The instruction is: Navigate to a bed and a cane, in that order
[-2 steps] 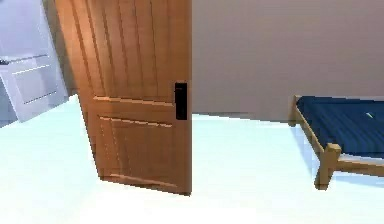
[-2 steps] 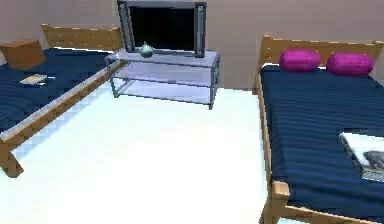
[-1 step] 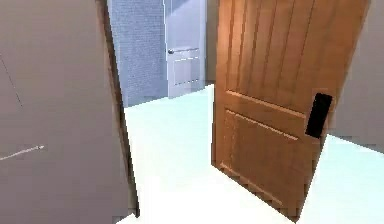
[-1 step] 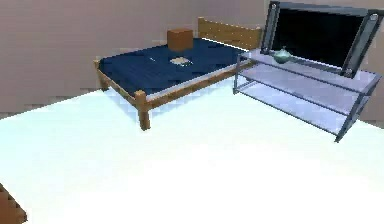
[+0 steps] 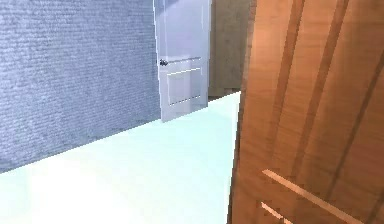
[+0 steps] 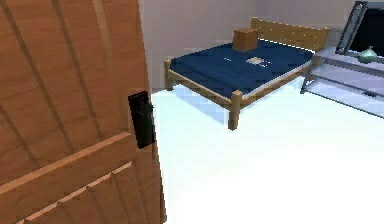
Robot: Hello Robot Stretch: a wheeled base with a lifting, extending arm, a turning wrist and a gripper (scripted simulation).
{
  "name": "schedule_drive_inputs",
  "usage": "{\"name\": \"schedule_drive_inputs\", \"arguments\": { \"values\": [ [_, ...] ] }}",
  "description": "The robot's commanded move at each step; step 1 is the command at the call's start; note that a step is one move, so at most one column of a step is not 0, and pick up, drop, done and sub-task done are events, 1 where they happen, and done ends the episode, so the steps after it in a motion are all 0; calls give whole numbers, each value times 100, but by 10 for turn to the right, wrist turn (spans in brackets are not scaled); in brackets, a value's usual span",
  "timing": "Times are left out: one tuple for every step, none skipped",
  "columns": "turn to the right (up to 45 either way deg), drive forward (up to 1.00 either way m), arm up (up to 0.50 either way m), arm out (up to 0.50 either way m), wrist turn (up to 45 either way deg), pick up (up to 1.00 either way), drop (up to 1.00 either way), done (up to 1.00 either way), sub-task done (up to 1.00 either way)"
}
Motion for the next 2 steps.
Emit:
{"name": "schedule_drive_inputs", "arguments": {
  "values": [
    [-90, 0, 0, 0, 0, 0, 0, 0, 0],
    [0, 20, 0, 0, 0, 0, 0, 0, 0]
  ]
}}
